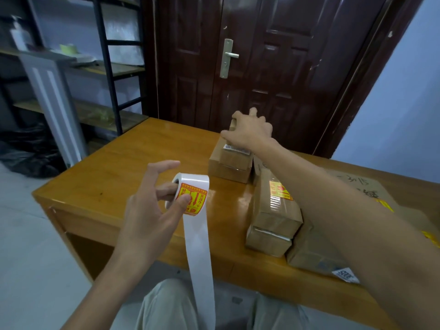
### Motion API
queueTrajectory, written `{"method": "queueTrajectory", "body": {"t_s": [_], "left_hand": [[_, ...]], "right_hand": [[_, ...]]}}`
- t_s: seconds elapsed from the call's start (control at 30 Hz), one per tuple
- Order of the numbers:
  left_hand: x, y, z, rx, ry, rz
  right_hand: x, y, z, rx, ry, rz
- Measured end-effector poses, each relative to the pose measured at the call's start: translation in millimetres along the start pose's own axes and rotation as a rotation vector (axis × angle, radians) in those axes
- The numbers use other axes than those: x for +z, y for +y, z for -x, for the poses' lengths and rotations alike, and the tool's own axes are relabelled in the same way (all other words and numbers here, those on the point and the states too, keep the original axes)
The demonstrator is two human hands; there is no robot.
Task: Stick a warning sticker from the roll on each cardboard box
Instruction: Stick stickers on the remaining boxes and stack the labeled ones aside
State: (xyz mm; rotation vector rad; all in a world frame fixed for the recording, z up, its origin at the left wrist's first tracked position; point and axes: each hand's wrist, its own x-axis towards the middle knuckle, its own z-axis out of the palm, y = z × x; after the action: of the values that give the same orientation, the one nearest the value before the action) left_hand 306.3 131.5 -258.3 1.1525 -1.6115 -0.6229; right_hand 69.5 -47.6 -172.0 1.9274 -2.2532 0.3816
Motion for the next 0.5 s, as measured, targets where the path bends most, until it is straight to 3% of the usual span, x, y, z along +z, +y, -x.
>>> {"method": "queueTrajectory", "body": {"t_s": [0.13, 0.33, 0.5], "left_hand": [[3, 5, 5, 0.004, -0.029, 0.01], [-2, 51, 20, 0.077, -0.002, 0.101], [19, 89, 28, 0.137, -0.055, 0.153]], "right_hand": [[-31, 19, 28, -0.017, 0.118, -0.129], [-79, 94, 150, -0.07, 0.238, 0.02], [-82, 145, 228, 0.006, 0.065, 0.191]]}}
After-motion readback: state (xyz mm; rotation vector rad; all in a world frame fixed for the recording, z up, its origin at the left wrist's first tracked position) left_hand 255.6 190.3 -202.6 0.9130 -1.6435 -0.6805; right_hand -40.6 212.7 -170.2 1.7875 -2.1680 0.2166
